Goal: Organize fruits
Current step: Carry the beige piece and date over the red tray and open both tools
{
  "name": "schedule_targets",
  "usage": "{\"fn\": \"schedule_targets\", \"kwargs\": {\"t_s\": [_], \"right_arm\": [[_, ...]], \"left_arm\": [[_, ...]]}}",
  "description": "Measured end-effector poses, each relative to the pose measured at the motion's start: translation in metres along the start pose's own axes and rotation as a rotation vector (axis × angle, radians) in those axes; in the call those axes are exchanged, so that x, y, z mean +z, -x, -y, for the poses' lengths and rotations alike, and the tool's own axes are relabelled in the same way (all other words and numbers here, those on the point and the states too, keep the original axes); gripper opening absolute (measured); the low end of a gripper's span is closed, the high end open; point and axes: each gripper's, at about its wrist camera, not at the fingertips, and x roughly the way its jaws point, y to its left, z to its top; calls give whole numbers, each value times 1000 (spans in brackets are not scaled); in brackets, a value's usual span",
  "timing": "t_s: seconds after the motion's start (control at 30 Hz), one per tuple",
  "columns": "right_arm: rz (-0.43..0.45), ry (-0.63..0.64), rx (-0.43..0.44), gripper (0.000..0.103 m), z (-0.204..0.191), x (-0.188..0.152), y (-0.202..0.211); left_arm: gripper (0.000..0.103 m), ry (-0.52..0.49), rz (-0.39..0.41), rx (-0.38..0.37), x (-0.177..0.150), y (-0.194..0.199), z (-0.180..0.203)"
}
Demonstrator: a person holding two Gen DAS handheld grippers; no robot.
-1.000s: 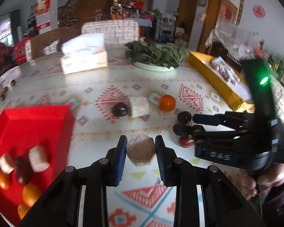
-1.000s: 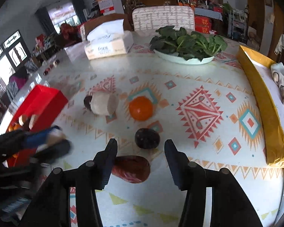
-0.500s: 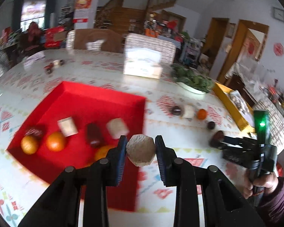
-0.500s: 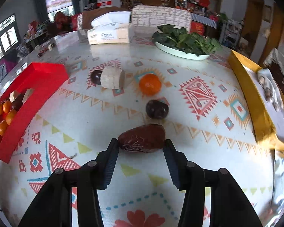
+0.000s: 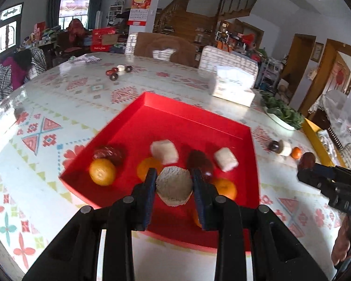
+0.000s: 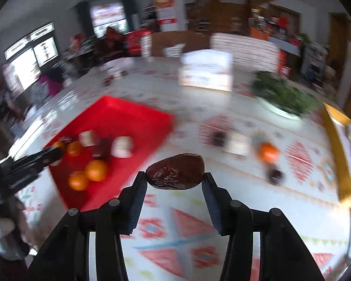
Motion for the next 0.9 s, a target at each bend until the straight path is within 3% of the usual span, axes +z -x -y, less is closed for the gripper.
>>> {"fn": "schedule_targets", "kwargs": {"t_s": [0.27,0.33,0.4,0.47,0.6,0.67,0.7,0.9], "right_arm": [[-59,142,40,53,-71,16,-53],[-72,161,33,53,-81,18,-65],[-81,171,34,53,-85,17,-69],[-81,181,29,53,-89,18,-73],[-77,185,19,55,-90,19,-78],[-70,170,24,70,-87,19,-76],[-63,163,25,73,-85,20,-75],[-13,163,5,74,-79,19,-56]], "left_arm": [[30,-7,-15,24,7,-12,-12],[36,3,-7,12,7,-9,-14],[50,11,10,13,7,-5,-16],[56,21,24,19,7,0,-19],[78,63,49,12,8,10,-28],[81,81,65,-3,8,16,-31],[82,85,70,-5,9,18,-31],[85,63,101,3,9,34,-18]]}}
